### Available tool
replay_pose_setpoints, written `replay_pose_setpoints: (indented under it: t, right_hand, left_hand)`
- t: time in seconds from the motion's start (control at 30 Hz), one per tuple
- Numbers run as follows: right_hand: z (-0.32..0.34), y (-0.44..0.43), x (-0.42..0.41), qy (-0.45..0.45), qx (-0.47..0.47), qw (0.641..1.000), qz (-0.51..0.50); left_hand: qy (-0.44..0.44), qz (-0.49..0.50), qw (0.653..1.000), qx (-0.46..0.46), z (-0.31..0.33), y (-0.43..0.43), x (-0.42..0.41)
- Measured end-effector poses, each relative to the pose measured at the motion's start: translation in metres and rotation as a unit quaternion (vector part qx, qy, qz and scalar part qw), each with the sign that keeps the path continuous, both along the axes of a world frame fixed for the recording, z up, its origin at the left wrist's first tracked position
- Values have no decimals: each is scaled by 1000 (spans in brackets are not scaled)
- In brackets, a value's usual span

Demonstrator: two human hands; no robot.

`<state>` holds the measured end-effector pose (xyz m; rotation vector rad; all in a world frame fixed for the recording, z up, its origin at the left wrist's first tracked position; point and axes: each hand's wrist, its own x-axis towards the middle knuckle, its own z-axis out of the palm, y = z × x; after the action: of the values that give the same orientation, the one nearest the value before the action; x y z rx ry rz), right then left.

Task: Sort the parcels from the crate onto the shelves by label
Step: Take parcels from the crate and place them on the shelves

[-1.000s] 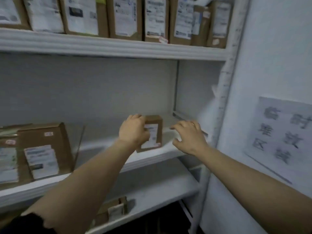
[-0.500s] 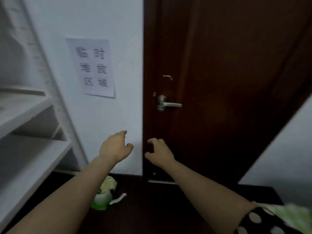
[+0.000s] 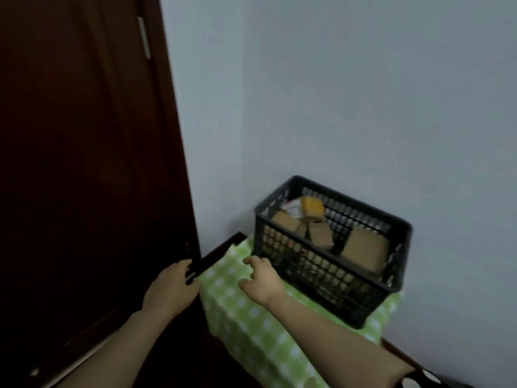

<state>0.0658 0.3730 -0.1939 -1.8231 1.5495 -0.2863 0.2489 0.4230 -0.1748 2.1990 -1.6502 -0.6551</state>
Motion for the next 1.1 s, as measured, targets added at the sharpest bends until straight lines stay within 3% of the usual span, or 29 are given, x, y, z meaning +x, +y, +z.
replay_pose_setpoints:
  t: [0.27,0.4,0.57,0.7,0.87,1.1]
  right_hand:
    - [-11,-73,-140,-63,-40,980,-183]
    - [-8,-125,-167,-142,-79,939,-303]
    - [-7,-213,-192,-150,-168,889,-399]
    - [-31,-271,-198,-174,-96,893,-403]
    - [-64,-310,-202,-249,-39,836,-487]
    - [-92,-312,-210,-235,7,838,-492]
  left_hand:
    - [-16,-114,993,-17,-15,-127,-119]
    - [-10,-157,986,-50,-20,-215,-150]
    - [-28,-204,977,-55,-42,-336,-198]
    - [-39,-244,969,-5,-78,-415,-232]
    - [-91,-318,943,24,-122,-473,-266]
    - [-183,-347,920,-2,-148,-484,-283]
